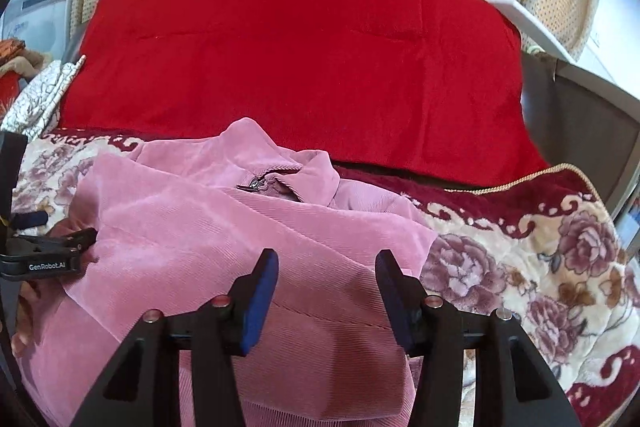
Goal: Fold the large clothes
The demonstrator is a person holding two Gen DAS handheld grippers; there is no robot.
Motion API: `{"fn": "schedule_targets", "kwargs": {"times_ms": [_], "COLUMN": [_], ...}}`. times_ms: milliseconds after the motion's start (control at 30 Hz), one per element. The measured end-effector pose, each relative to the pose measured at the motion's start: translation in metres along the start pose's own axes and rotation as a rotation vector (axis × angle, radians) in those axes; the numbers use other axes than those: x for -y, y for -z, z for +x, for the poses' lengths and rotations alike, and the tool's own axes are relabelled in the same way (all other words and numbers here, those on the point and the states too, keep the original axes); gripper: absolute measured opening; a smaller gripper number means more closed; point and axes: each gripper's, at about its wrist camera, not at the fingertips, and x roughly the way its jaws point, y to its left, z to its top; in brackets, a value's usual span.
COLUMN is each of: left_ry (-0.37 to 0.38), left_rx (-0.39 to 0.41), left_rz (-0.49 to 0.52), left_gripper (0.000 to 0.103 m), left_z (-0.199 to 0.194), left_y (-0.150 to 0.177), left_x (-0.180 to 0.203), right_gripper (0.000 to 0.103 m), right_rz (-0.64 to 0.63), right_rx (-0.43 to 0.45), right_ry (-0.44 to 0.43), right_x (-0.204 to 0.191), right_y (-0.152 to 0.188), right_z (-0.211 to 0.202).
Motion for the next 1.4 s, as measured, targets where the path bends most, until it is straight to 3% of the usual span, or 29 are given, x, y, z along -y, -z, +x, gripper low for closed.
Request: {"fn": "schedule_targets", "kwargs": {"times_ms": [833,1167,1400], "left_ry": [-0.077,-0.155,-0.156], "left_rx": [0.018,0.184,0.217], "left_rz": [0.088,0.119,0.102], "left_gripper": [0.103,0.103,0.103], "left_z": [-0.011,-0.048,-0.060], "left_y": [-0.006,-0.010,-0.007], "left_x": [0.007,0.011,0.012], "right_gripper": [0.055,0.055,0.055], "right_rz": [-0.097,-0.104,-0.113], "right_rx": [0.076,0.083,0.094], "right_ry": [-0.012,-0.018,-0.025], "right_x": [-0.022,-0.025,-0.029], "right_y": [-0.001,0.000,0.000], "right_z": [-0.028,-0.030,-0.034]}}
